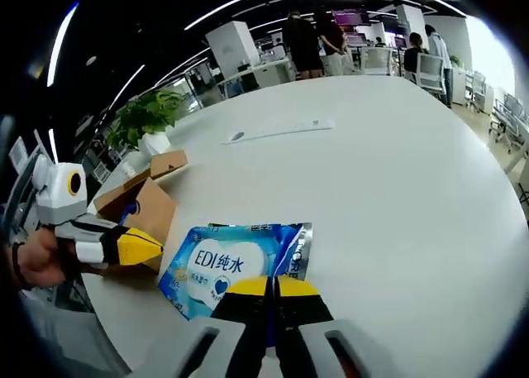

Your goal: Operate the shoe box by opening the lid, removing the specified soft item, and placing it in the target area until the item is outside and the box remains undamaged.

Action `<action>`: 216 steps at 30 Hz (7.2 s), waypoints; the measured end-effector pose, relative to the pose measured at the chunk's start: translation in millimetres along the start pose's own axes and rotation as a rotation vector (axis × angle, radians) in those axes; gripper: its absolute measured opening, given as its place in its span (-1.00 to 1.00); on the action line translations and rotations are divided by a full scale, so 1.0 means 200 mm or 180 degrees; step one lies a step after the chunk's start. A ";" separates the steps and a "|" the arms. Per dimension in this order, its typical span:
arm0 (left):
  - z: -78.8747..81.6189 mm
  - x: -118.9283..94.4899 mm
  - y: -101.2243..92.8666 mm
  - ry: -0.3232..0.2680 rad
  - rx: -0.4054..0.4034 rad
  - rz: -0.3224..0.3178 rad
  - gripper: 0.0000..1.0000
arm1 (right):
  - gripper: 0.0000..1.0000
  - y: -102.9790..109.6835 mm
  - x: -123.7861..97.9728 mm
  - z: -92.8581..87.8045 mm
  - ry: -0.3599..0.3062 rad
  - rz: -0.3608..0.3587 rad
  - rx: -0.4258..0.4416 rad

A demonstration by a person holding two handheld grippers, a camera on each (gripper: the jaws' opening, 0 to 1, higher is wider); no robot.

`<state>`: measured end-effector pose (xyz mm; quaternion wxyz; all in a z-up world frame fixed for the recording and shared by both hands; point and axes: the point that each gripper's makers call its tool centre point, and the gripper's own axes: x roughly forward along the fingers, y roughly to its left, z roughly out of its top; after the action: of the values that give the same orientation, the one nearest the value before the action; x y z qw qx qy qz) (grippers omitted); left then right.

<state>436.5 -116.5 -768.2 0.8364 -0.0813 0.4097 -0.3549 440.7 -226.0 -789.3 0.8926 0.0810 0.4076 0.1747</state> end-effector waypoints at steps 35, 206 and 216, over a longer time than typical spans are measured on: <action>-0.15 0.00 0.10 0.0332 -0.0140 0.0284 -0.81 | -1.00 -0.03 0.02 -0.03 0.0054 -0.0007 0.0075; -0.30 -1.09 0.55 -0.0662 -0.0083 0.0720 -0.46 | -0.40 1.03 -0.03 -0.01 -0.0324 0.0626 -0.0136; -0.32 -1.09 0.55 -0.0630 -0.0066 0.0747 -0.44 | -0.32 1.17 0.03 0.02 -0.0231 0.0712 -0.0516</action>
<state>357.1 117.6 -720.4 0.9075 -0.0761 0.3357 -0.2407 390.0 -7.1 -722.6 0.8853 0.0598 0.3480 0.3024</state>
